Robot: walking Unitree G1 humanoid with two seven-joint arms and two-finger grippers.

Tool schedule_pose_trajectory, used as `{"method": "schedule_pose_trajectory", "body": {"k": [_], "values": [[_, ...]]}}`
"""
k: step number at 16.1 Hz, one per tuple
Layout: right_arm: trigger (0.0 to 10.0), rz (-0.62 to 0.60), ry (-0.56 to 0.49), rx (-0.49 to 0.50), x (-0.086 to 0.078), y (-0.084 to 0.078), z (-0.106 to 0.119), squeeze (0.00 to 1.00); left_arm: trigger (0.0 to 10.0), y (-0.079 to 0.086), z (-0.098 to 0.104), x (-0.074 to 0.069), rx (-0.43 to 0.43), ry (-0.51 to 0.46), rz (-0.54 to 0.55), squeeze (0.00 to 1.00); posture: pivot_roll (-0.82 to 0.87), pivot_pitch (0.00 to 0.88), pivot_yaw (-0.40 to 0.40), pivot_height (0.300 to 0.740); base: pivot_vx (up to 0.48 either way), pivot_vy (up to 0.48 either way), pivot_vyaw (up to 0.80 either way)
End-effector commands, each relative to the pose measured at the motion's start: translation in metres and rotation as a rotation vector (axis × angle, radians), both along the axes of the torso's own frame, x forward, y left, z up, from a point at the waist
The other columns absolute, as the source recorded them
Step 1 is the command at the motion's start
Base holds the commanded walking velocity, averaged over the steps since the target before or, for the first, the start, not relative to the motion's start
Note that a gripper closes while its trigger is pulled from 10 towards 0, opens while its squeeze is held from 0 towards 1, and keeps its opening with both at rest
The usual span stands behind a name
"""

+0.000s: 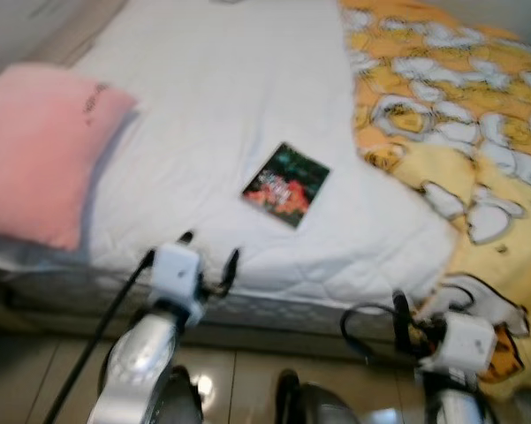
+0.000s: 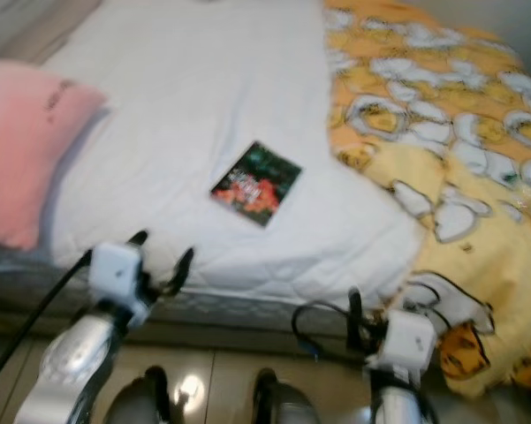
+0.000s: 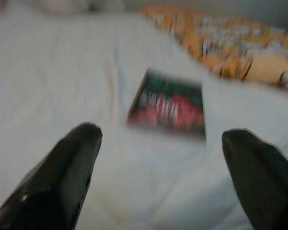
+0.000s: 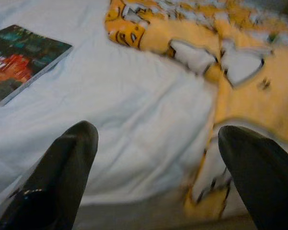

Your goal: Clean up the room

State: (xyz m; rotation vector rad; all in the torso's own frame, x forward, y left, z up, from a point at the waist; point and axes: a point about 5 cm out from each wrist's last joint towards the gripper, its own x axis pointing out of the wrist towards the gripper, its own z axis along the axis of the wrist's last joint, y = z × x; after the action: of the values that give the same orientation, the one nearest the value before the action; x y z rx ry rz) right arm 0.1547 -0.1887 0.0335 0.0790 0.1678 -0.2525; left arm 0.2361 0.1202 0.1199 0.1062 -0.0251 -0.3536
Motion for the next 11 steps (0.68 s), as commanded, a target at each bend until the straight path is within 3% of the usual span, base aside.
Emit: {"method": "schedule_pose_trajectory", "body": {"k": [1, 3, 5, 11], "values": [[10.0, 0.053, -0.056, 0.016, 0.017, 0.013, 0.013, 0.0, 10.0, -0.001, -0.007, 0.001, -0.006, 0.023, 0.001, 0.0, 0.05, 0.098, -0.09, 0.736, 0.48, 0.0, 0.0], [10.0, 0.088, -0.064, 0.021, 0.029, 0.021, 0.022, 0.0, 10.0, -0.003, -0.007, 0.012, -0.028, 0.025, -0.002, 0.0, 0.04, 0.068, -0.082, 0.736, 0.48, 0.0, 0.0], [10.0, 0.102, -0.072, 0.017, 0.04, 0.019, 0.026, 0.0, 10.0, -0.003, -0.006, 0.02, -0.046, 0.025, 0.008, 0.0, 0.05, 0.058, -0.079, 0.736, 0.48, 0.0, 0.0], [10.0, 0.038, -0.059, 0.045, 0.059, 0.011, 0.026, 0.0, 10.0, -0.006, -0.004, 0.026, -0.008, -0.015, -0.066, 0.0, 0.06, 0.068, -0.071, 0.736, 0.48, 0.0, 0.0]]}}
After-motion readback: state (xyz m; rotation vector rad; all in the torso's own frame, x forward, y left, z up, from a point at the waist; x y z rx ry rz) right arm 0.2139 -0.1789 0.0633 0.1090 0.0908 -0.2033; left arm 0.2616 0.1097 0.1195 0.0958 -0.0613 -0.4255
